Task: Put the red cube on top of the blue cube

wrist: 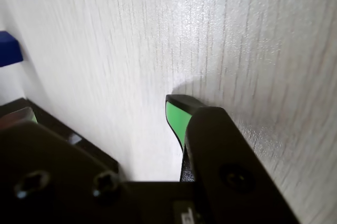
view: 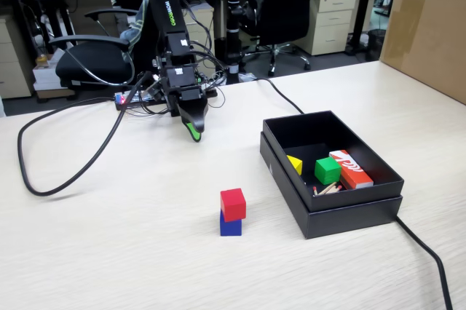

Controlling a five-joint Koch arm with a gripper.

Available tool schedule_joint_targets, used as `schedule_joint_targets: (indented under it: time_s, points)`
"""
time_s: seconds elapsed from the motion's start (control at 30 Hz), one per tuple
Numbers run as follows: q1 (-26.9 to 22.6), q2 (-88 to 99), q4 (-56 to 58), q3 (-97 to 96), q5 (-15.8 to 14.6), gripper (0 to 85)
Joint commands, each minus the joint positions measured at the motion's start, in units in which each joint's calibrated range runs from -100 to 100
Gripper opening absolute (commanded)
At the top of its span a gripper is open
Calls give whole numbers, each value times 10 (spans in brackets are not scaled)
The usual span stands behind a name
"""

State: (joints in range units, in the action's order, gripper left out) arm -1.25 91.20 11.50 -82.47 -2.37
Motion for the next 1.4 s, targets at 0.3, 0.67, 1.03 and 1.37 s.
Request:
schedule_joint_targets:
  time_s: [0.3,0.67,1.03,1.37]
  points:
    - [-5,20,-106,-105,9,475]
    - [0,71,-118,-135,8,488]
    - [0,71,-118,-135,8,488]
    - [0,71,-118,-135,8,488]
